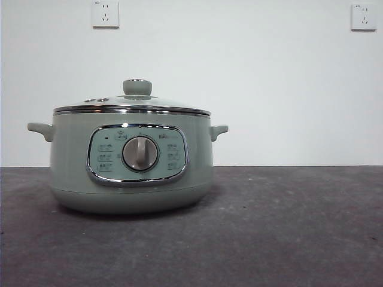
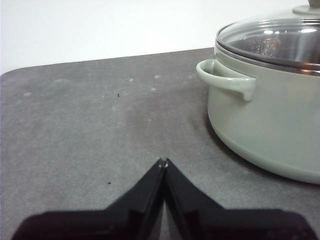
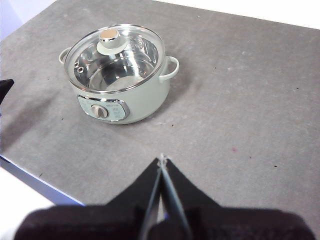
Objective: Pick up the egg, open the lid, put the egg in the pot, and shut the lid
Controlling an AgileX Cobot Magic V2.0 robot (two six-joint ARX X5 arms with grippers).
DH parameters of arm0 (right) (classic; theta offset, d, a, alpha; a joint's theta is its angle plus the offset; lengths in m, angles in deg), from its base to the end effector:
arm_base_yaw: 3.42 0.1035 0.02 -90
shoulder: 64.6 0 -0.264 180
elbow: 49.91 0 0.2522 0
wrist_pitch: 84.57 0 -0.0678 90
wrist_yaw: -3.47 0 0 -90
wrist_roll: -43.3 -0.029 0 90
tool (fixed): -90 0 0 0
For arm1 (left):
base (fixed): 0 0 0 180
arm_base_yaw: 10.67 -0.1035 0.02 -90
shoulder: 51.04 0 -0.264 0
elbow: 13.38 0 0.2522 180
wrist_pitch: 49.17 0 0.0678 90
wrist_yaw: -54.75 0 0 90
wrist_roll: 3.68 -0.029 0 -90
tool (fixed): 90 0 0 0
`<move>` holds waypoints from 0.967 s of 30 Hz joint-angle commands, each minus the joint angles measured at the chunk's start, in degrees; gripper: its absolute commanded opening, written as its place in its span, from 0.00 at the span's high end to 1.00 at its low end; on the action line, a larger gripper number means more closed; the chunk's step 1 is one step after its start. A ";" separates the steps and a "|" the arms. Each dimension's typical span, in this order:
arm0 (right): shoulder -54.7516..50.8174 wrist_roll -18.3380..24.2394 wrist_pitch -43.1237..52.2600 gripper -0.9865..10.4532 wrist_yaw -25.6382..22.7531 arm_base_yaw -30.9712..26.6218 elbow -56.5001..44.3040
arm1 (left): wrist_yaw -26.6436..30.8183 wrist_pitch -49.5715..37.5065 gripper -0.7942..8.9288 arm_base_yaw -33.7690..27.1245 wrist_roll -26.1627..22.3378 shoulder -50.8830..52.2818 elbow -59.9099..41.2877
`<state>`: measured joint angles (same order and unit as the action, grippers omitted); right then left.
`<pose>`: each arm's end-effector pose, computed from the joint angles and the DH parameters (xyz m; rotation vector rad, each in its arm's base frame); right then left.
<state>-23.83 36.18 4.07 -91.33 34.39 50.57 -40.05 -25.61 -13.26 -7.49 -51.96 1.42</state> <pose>0.0249 0.0162 0.4429 -0.0853 0.5547 0.5270 0.0962 0.0019 0.1520 0.0554 0.1673 -0.0441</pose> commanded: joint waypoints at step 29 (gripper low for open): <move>-12.13 14.27 22.05 0.91 5.70 -31.23 -11.26 | -0.09 -0.35 0.92 -0.22 0.37 -2.58 -0.39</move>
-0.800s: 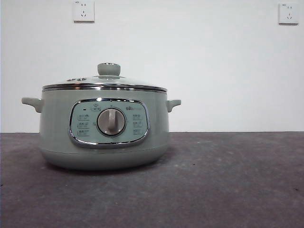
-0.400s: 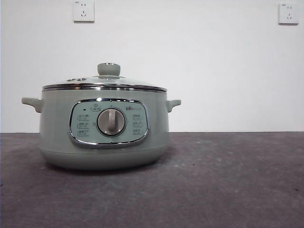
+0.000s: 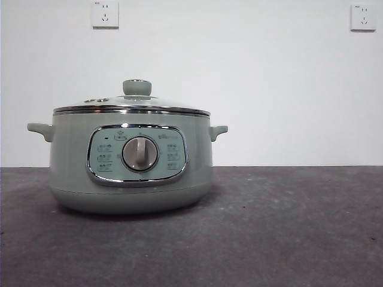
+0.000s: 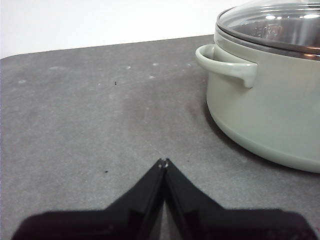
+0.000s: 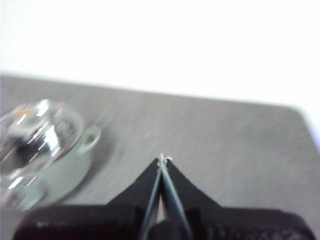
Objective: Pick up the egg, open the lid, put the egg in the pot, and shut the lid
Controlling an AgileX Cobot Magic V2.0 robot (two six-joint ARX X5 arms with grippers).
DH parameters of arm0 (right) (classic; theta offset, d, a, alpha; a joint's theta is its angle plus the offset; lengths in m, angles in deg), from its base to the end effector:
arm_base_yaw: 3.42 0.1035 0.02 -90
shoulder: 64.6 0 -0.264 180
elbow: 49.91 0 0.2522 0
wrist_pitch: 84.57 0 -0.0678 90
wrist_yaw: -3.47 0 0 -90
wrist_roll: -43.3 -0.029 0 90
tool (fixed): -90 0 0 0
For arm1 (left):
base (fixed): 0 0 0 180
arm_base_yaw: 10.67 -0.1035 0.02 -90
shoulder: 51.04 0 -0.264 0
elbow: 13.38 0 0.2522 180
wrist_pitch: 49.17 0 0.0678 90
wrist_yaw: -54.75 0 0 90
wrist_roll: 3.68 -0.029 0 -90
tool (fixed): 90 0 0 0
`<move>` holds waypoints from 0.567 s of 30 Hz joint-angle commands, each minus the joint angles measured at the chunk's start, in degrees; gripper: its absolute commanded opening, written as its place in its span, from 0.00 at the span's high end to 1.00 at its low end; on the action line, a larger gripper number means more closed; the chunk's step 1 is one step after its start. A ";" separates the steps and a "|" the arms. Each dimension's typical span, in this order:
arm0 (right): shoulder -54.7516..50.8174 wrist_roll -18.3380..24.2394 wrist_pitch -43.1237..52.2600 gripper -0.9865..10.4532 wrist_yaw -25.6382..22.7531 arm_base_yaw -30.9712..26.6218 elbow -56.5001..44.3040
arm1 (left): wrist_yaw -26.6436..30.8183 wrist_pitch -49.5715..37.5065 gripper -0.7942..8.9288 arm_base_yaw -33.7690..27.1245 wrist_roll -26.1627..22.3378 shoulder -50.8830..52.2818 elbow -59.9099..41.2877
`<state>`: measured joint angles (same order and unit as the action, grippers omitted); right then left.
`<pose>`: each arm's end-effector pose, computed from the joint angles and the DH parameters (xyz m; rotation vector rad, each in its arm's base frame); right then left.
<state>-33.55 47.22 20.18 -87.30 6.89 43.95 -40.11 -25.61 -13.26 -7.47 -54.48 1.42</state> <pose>0.0036 0.0003 0.4431 -0.0890 0.2106 0.1732 0.0983 0.0020 0.1486 0.0521 0.2111 -0.0465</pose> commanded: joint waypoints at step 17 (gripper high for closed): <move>-23.15 0.35 49.27 0.91 7.54 -17.18 -59.39 | -0.02 -0.33 0.92 -0.22 0.35 -0.07 -0.39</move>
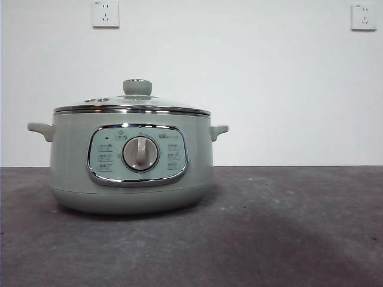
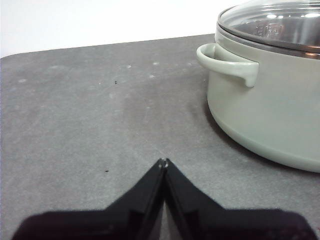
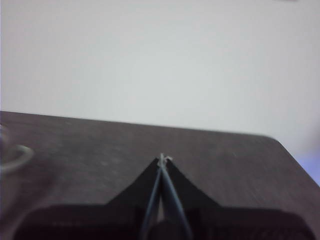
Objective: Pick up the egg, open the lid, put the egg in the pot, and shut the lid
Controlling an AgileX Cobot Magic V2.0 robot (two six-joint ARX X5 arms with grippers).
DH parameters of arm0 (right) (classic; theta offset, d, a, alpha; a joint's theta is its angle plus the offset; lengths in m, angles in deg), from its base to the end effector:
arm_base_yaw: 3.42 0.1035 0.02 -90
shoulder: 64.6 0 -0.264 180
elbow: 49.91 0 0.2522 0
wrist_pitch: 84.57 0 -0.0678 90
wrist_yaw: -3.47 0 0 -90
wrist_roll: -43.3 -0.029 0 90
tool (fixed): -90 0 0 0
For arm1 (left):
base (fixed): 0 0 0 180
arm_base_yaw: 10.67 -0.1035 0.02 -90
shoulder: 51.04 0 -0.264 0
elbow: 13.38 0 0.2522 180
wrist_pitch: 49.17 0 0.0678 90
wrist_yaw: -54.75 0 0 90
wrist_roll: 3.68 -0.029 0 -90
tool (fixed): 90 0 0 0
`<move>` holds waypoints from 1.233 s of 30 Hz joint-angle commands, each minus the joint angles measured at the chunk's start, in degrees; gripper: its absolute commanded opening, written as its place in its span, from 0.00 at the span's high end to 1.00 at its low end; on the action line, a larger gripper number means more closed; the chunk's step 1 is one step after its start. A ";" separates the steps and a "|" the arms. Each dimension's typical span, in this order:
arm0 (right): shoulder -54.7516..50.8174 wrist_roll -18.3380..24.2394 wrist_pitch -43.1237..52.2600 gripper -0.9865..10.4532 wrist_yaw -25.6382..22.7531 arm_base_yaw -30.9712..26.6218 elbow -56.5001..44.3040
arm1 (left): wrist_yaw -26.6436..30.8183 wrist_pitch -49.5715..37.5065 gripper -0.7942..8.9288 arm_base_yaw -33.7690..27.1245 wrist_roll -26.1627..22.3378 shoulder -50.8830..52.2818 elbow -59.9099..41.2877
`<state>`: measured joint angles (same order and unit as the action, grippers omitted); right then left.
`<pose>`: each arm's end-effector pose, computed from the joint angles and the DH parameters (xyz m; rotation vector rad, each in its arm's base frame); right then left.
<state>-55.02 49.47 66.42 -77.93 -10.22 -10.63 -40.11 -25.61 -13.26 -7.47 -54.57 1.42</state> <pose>0.0752 -0.0046 0.2736 -0.1093 -0.0136 0.0307 0.0983 0.0020 0.1485 0.0520 0.2127 -0.0465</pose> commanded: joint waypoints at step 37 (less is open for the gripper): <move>-9.05 -7.50 5.18 0.91 -3.06 0.04 -24.68 | -0.02 -0.33 0.92 -0.22 0.35 -0.22 -0.39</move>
